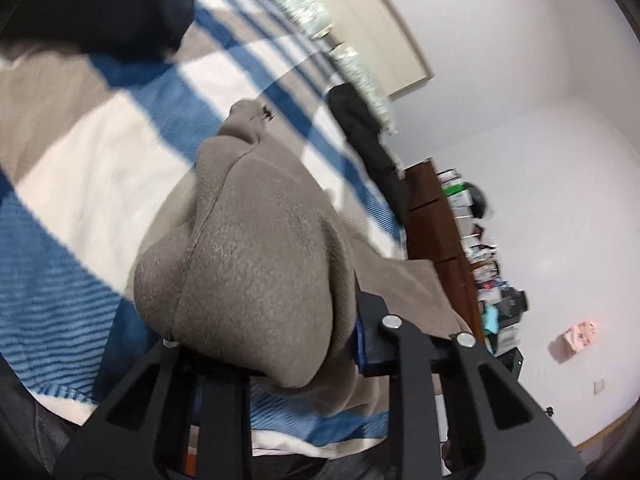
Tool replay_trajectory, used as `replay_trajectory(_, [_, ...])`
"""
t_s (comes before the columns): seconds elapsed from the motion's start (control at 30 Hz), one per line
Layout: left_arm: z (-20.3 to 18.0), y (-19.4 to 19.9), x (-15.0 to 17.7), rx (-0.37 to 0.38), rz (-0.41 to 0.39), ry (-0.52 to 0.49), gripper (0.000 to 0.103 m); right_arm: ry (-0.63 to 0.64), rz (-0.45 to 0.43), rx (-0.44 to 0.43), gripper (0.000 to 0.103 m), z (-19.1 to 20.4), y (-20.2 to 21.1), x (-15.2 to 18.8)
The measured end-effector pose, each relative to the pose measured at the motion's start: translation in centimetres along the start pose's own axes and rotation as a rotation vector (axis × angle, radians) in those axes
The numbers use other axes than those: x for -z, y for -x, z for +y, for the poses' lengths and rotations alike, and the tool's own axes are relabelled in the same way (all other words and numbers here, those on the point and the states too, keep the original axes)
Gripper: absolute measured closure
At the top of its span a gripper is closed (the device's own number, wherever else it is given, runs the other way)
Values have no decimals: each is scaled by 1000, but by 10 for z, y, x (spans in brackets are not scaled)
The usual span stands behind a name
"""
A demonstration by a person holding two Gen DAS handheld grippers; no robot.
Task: Fold large clothes
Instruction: 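Lift the jacket bundle with both tools and carry it across the bed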
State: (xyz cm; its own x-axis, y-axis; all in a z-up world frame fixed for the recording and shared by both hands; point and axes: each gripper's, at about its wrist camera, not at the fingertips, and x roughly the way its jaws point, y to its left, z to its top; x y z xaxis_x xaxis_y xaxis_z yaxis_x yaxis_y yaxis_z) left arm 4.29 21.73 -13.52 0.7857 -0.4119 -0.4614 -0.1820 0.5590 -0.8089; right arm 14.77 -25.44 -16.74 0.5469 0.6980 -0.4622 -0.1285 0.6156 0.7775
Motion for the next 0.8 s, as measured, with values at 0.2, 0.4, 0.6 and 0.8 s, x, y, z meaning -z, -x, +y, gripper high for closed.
replay_trajectory(0.2, [-32,41,-25,57,-39,-45,79,58,19,-76,86,65,12,-17])
replay_trajectory(0.4, [-38,89,-49,91,-83,-58,79,148,58,-147,87,134,6,-17])
replay_trajectory(0.6, [-38,142,-100,95,-149,-76,80,218,118,-232,87,221,-29,-17])
replay_trajectory(0.8, [-43,214,-177,61,-263,-130,80,297,174,-336,87,330,-89,-16])
